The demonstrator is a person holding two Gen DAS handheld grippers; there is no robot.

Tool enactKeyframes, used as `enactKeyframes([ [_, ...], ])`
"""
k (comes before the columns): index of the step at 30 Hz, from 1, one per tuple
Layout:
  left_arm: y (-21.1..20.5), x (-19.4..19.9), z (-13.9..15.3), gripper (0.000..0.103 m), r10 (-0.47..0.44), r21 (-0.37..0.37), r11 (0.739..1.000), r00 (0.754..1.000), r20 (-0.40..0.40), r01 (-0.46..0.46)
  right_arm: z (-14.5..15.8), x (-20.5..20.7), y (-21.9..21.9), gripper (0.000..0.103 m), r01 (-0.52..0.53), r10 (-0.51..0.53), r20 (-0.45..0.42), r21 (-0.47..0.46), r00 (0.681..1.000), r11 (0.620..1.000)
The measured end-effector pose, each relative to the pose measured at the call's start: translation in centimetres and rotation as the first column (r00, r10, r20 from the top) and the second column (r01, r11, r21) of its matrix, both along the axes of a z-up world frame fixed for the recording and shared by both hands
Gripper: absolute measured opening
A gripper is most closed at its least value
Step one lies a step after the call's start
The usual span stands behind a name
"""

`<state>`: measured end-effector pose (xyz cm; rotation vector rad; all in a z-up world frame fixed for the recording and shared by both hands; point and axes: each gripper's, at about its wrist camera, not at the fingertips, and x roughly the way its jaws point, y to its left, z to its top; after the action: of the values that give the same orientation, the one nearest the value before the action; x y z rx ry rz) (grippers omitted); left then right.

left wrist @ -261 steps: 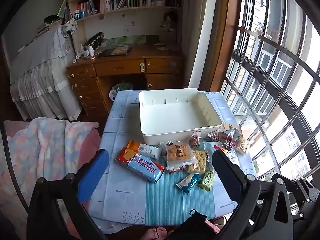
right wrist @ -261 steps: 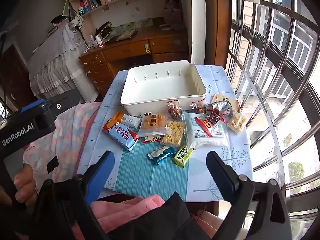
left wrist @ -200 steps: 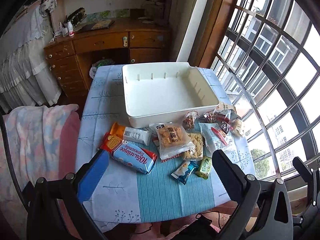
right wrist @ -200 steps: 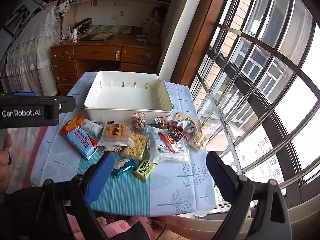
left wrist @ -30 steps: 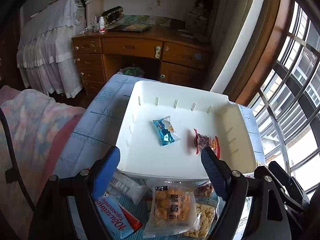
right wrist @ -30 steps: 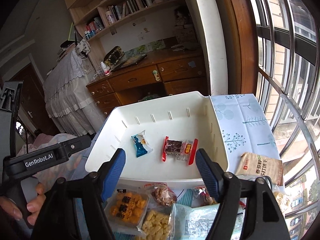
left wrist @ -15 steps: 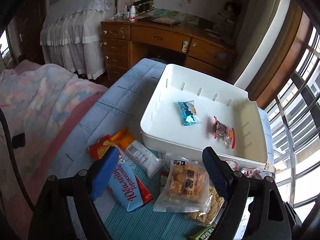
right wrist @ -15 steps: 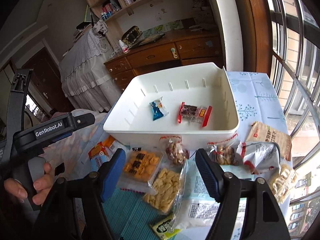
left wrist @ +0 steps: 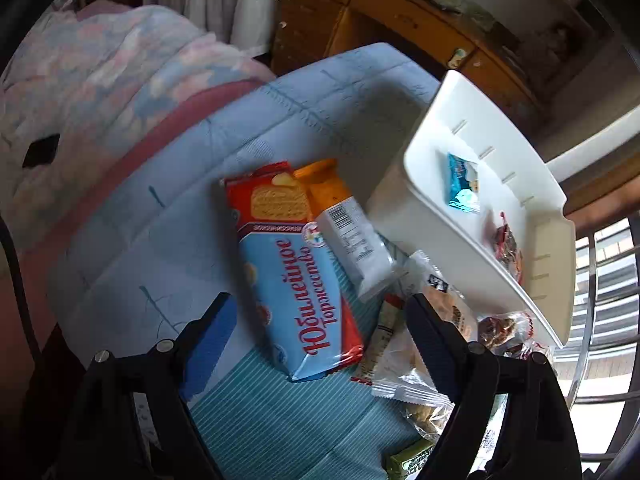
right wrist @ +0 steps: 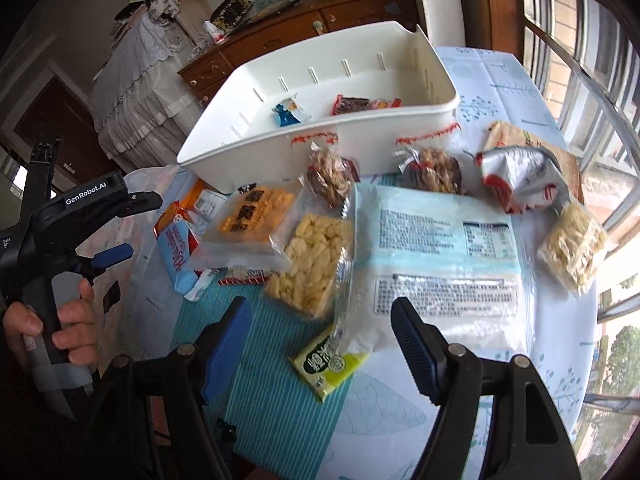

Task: Organize snacks
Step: 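Grasp the blue-and-red biscuit pack with the left tool while the right tool grasps the yellow-green snack pack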

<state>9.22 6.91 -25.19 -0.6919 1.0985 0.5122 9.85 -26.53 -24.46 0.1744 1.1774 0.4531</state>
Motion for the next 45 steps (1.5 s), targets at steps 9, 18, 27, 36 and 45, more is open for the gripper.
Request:
enactKeyframes([
  [9, 2.7, -0.4, -3.1, 0.085, 0.11, -0.126, 0.985, 0.992, -0.066, -0.118, -2.1, -1.3, -0.9, 0.073, 0.126, -0.132, -0.129, -0.056, 0.983, 0.99],
  [18, 5.7, 0.9, -5.6, 0.085, 0.161, -0.217, 0.957, 0.976, -0.147, -0.191, -4.1, -1.8, 0.9, 0.073, 0.198, -0.214, -0.221, -0.091, 0.952, 0.976],
  [27, 6.7, 3.8, -7.1, 0.085, 0.073, -0.249, 0.96, 0.974, -0.214, -0.126, -5.6, -2.3, 3.1, 0.073, 0.294, -0.338, -0.274, -0.187, 0.901, 0.937],
  [36, 5.2, 6.5, -8.3, 0.083, -0.006, -0.243, 0.967, 0.953, -0.304, -0.071, -6.1, -2.4, 4.6, 0.066, 0.411, -0.472, -0.252, -0.259, 0.845, 0.874],
  [45, 4.5, 8.6, -8.0, 0.064, -0.068, -0.265, 0.964, 0.948, -0.312, -0.018, -6.8, -2.2, 5.8, 0.042, 0.47, -0.549, -0.229, -0.322, 0.804, 0.822],
])
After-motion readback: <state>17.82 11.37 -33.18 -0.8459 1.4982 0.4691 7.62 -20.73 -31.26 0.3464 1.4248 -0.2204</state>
